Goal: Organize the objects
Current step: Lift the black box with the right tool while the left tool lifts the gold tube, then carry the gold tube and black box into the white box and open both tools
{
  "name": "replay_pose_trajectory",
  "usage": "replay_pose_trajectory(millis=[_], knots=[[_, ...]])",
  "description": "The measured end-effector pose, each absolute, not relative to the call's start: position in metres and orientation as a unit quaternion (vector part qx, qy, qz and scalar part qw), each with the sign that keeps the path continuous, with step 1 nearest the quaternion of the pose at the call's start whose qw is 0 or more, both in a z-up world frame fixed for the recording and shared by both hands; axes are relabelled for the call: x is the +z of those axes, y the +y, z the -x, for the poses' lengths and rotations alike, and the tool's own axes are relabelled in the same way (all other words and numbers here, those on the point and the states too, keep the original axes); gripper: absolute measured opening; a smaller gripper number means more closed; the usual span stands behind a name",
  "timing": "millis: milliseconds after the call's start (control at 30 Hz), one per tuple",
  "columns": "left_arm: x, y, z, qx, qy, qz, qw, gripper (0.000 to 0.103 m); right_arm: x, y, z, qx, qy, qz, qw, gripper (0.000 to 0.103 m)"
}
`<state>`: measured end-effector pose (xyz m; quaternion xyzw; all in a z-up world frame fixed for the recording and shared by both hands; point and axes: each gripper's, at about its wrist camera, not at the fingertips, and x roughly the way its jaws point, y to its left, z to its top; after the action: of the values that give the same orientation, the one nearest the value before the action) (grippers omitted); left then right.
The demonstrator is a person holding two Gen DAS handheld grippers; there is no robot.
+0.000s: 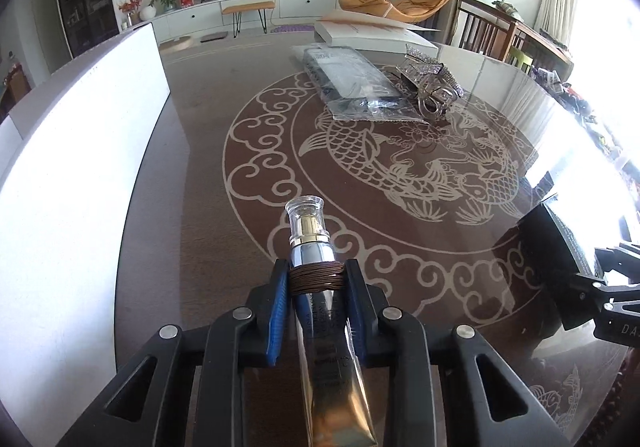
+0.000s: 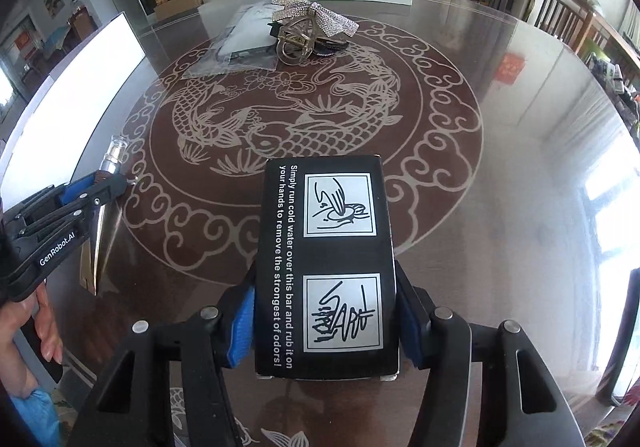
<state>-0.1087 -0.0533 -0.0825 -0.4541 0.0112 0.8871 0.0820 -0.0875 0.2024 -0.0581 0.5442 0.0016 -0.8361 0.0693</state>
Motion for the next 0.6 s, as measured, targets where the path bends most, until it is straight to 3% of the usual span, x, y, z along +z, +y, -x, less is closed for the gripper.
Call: replay_pose_trajectory(millis=[333, 600], knots=[[0.009, -0.093, 0.003, 0.922, -0.103, 0.337, 0.162, 0.027, 0.001, 0.177, 0.040, -0.856, -0.043, -0.499, 0.131, 0.059], [0.102, -0.199, -0.057, 0.958, -0.138, 0.235, 0.089, 0.027, 0.091, 0.064, 0.027, -0.869, -0.007, -0.425, 0.252, 0.059]])
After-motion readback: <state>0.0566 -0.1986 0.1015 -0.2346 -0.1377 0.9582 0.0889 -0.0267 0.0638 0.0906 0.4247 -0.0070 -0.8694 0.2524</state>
